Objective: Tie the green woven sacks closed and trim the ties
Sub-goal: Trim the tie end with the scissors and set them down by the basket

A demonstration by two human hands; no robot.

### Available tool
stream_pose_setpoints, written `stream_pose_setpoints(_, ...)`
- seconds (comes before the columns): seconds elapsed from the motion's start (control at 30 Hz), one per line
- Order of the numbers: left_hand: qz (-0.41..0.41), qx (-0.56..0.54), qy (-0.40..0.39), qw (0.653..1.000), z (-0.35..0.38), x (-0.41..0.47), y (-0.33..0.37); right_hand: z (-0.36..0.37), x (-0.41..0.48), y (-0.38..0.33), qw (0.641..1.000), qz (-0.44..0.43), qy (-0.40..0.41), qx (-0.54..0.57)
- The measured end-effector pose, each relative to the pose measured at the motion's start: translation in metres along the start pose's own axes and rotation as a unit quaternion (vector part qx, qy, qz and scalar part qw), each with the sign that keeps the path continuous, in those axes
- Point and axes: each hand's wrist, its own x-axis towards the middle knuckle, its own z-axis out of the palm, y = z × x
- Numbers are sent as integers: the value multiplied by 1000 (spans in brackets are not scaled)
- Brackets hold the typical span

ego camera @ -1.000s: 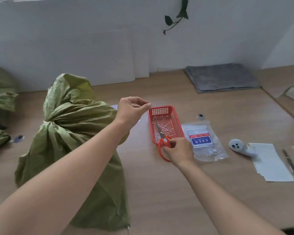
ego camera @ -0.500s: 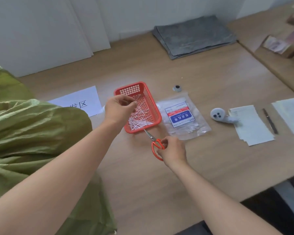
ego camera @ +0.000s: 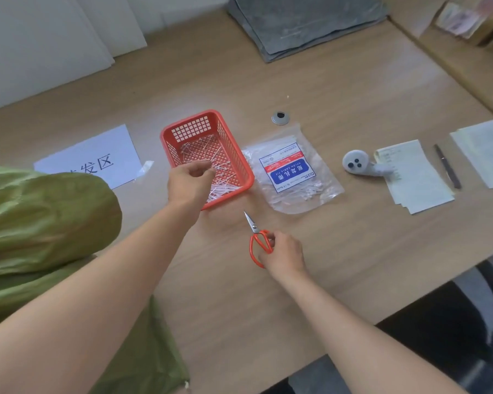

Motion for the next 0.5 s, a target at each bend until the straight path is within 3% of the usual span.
stream_pose_setpoints(0.5,-40,31,-47,998,-7,-33,-14,16,-6,24,998,-29,-52,-31)
